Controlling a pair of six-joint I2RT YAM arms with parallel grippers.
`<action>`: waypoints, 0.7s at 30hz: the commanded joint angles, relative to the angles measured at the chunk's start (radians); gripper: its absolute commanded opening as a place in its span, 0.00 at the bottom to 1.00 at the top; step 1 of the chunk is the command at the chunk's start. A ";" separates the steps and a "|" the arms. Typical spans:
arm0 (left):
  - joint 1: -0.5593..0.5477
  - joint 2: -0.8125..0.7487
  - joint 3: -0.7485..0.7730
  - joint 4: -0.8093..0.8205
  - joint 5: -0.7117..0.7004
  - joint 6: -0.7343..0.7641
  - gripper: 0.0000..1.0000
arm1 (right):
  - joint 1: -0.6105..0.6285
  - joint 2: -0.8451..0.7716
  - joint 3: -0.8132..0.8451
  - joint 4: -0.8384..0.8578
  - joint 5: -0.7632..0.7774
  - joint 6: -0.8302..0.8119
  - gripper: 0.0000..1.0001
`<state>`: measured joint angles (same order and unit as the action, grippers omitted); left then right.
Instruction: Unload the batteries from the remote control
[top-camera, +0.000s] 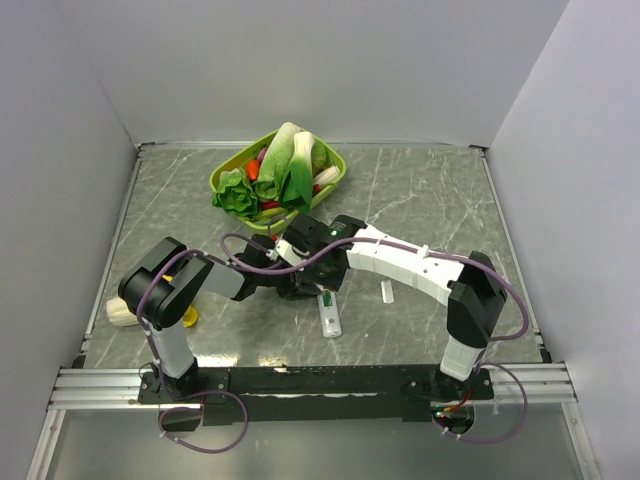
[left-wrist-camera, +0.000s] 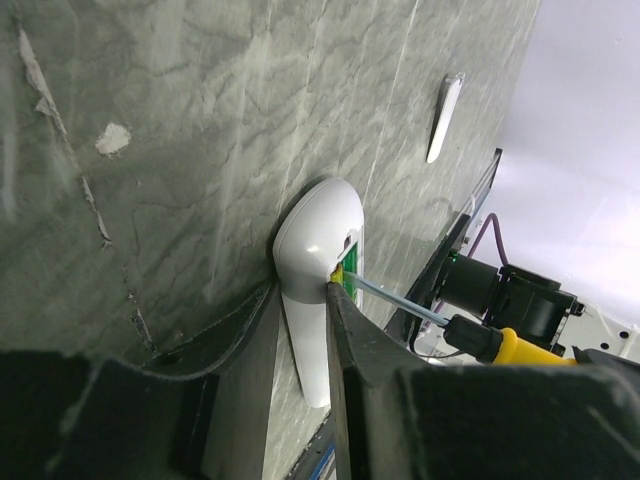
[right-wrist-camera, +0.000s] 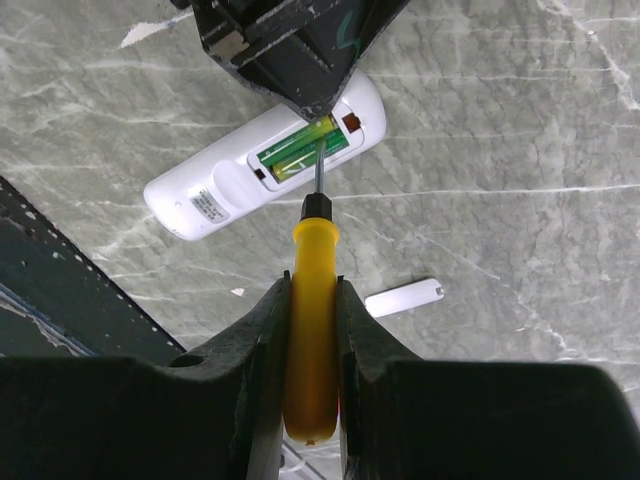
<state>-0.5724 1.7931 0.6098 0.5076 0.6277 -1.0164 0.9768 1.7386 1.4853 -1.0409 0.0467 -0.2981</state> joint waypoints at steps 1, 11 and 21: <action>-0.004 0.005 0.002 0.062 0.021 -0.019 0.29 | 0.008 0.062 0.013 0.083 -0.011 0.028 0.00; -0.009 0.020 0.011 0.052 -0.003 -0.027 0.29 | -0.024 0.056 -0.045 0.217 -0.065 0.014 0.00; -0.011 0.035 0.022 0.013 -0.034 -0.021 0.28 | -0.082 -0.014 -0.230 0.387 -0.116 0.020 0.00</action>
<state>-0.5728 1.8011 0.6098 0.5114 0.6201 -1.0382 0.9325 1.7046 1.3762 -0.7353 -0.0547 -0.2844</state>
